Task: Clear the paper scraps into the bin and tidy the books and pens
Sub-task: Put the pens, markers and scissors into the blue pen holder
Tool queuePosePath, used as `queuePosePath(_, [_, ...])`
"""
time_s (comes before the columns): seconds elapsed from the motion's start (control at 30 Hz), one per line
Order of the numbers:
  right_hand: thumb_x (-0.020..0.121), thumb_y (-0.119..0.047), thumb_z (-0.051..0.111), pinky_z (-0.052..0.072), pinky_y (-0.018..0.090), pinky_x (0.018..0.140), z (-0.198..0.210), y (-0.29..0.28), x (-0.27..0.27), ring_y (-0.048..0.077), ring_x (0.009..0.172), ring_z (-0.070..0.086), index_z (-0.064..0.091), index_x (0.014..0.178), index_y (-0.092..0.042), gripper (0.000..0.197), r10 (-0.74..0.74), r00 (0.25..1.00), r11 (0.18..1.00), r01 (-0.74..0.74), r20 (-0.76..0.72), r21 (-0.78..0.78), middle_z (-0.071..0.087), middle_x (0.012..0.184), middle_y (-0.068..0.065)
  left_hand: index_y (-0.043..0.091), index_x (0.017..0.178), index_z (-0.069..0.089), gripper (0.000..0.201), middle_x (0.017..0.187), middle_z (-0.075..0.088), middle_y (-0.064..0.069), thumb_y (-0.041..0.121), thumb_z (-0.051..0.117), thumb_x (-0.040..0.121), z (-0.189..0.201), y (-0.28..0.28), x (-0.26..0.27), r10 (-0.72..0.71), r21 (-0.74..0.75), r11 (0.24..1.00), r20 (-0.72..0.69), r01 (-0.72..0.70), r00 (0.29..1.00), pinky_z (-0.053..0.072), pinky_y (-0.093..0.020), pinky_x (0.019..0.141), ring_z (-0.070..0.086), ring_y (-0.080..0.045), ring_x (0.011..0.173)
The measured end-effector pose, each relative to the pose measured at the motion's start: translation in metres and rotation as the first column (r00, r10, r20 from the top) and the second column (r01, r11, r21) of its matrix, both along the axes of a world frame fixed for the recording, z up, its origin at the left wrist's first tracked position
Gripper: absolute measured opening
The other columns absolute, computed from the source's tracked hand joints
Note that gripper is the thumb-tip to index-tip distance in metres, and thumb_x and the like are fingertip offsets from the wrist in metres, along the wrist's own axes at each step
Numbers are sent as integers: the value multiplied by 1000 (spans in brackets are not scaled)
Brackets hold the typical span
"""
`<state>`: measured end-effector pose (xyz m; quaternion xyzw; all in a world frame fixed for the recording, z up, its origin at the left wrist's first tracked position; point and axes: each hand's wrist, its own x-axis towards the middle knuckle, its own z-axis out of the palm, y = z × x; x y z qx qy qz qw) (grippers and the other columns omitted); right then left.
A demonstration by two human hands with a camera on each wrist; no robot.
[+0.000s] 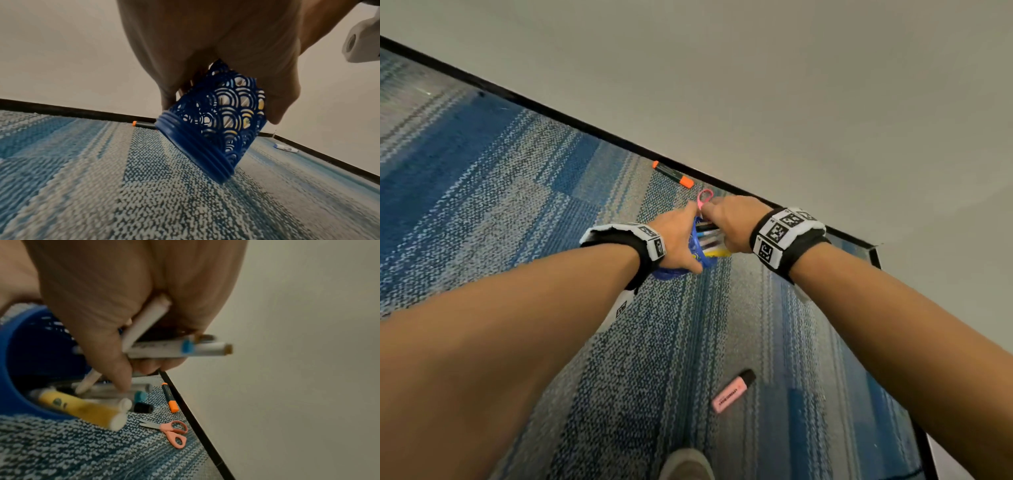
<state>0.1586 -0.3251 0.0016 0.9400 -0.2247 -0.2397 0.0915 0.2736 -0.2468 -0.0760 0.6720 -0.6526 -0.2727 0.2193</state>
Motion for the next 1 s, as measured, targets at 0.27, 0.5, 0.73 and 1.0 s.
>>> queuePosePath(0.27, [71, -13, 46, 44, 40, 64, -19, 52, -90, 33, 82, 53, 57, 100, -7, 31, -15, 853, 993, 76, 522, -95, 54, 98, 13, 12, 116, 39, 88, 104, 60, -8, 44, 88, 50, -15, 11, -17, -94, 87, 992, 72, 87, 993, 52, -44, 79, 61, -31, 89])
queuePosePath(0.5, [79, -14, 61, 51, 48, 82, -104, 118, -189, 38, 99, 55, 46, 121, -6, 45, -205, 976, 939, 216, -67, 268, 46, 121, 18, 13, 115, 40, 86, 98, 59, -6, 44, 87, 51, -27, 14, -25, -99, 108, 990, 68, 91, 993, 47, -34, 70, 57, -27, 82])
queuePosePath(0.73, [86, -23, 57, 48, 48, 90, -137, 130, -179, 40, 104, 56, 48, 114, -2, 36, -180, 974, 927, 214, -135, 309, 53, 116, 22, 12, 108, 39, 83, 95, 58, -6, 45, 87, 49, -18, 9, -31, -91, 152, 986, 108, 74, 990, 52, -41, 74, 59, -29, 83])
queuePosePath(1.0, [87, -28, 65, 53, 35, 60, -47, 58, -96, 22, 64, 65, 35, 127, -21, 50, -682, 164, 687, 478, 713, 547, 64, 76, 5, 14, 119, 37, 88, 106, 57, -6, 39, 89, 52, -13, 15, -5, -30, 194, 981, 82, 13, 996, 52, -40, 76, 56, -27, 84])
